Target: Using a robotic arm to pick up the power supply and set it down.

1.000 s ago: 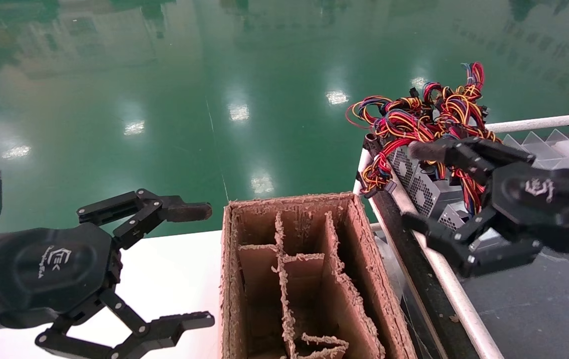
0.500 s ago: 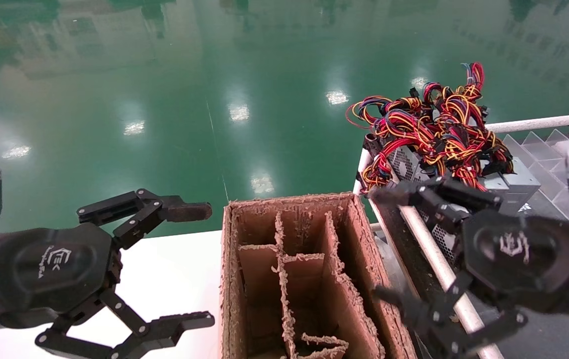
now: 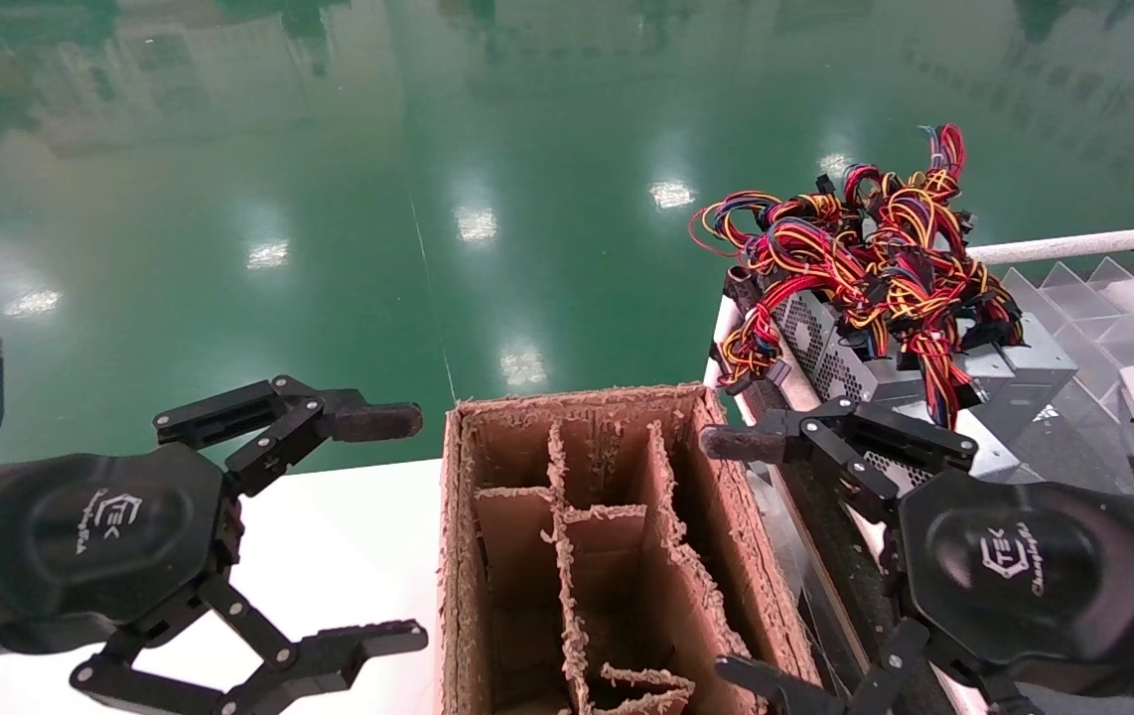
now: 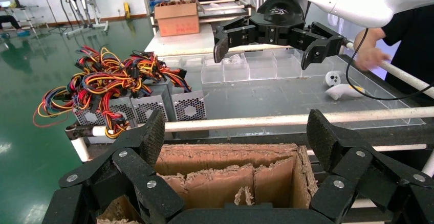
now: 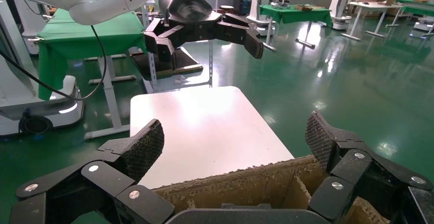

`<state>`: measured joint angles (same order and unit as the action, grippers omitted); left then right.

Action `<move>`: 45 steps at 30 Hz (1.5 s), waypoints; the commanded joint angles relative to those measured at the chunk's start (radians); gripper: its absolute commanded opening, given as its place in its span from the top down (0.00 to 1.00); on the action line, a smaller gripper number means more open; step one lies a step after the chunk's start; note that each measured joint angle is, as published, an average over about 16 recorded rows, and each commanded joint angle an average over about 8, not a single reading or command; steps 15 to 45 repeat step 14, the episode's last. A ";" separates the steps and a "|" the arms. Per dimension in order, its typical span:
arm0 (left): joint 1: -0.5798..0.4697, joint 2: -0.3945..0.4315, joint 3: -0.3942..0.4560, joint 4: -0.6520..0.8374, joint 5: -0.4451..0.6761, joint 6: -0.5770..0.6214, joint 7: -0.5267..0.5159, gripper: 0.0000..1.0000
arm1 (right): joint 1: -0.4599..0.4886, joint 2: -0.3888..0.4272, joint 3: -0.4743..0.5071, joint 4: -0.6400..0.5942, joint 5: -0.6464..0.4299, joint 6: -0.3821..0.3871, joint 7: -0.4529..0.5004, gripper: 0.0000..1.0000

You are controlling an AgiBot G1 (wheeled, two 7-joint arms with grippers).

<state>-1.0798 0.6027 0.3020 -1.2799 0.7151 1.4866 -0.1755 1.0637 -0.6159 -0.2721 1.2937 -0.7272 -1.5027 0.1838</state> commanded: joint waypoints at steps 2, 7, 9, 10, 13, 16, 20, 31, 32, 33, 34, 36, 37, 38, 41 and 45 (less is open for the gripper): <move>0.000 0.000 0.000 0.000 0.000 0.000 0.000 0.00 | 0.002 0.000 -0.001 -0.002 0.000 0.001 0.000 0.00; 0.000 0.000 0.000 0.000 0.000 0.000 0.000 0.00 | 0.005 0.002 -0.003 -0.005 -0.001 0.003 0.001 0.00; 0.000 0.000 0.000 0.000 0.000 0.000 0.000 0.00 | 0.005 0.002 -0.004 -0.005 -0.001 0.004 0.002 0.00; 0.000 0.000 0.000 0.000 0.000 0.000 0.000 0.00 | 0.006 0.003 -0.004 -0.006 -0.001 0.004 0.002 0.00; 0.000 0.000 0.000 0.000 0.000 0.000 0.000 0.00 | 0.007 0.003 -0.004 -0.007 -0.001 0.005 0.002 0.00; 0.000 0.000 0.000 0.000 0.000 0.000 0.000 0.00 | 0.007 0.003 -0.005 -0.007 -0.001 0.005 0.002 0.00; 0.000 0.000 0.000 0.000 0.000 0.000 0.000 0.00 | 0.007 0.003 -0.005 -0.007 -0.001 0.005 0.002 0.00; 0.000 0.000 0.000 0.000 0.000 0.000 0.000 0.00 | 0.007 0.003 -0.005 -0.007 -0.001 0.005 0.002 0.00; 0.000 0.000 0.000 0.000 0.000 0.000 0.000 0.00 | 0.007 0.003 -0.005 -0.007 -0.001 0.005 0.002 0.00; 0.000 0.000 0.000 0.000 0.000 0.000 0.000 0.00 | 0.007 0.003 -0.005 -0.007 -0.001 0.005 0.002 0.00; 0.000 0.000 0.000 0.000 0.000 0.000 0.000 0.00 | 0.007 0.003 -0.005 -0.007 -0.001 0.005 0.002 0.00; 0.000 0.000 0.000 0.000 0.000 0.000 0.000 0.00 | 0.007 0.003 -0.005 -0.007 -0.001 0.005 0.002 0.00; 0.000 0.000 0.000 0.000 0.000 0.000 0.000 0.00 | 0.007 0.003 -0.005 -0.007 -0.001 0.005 0.002 0.00; 0.000 0.000 0.000 0.000 0.000 0.000 0.000 0.00 | 0.007 0.003 -0.005 -0.007 -0.001 0.005 0.002 0.00; 0.000 0.000 0.000 0.000 0.000 0.000 0.000 0.00 | 0.007 0.003 -0.005 -0.007 -0.001 0.005 0.002 0.00; 0.000 0.000 0.000 0.000 0.000 0.000 0.000 0.00 | 0.007 0.003 -0.005 -0.007 -0.001 0.005 0.002 0.00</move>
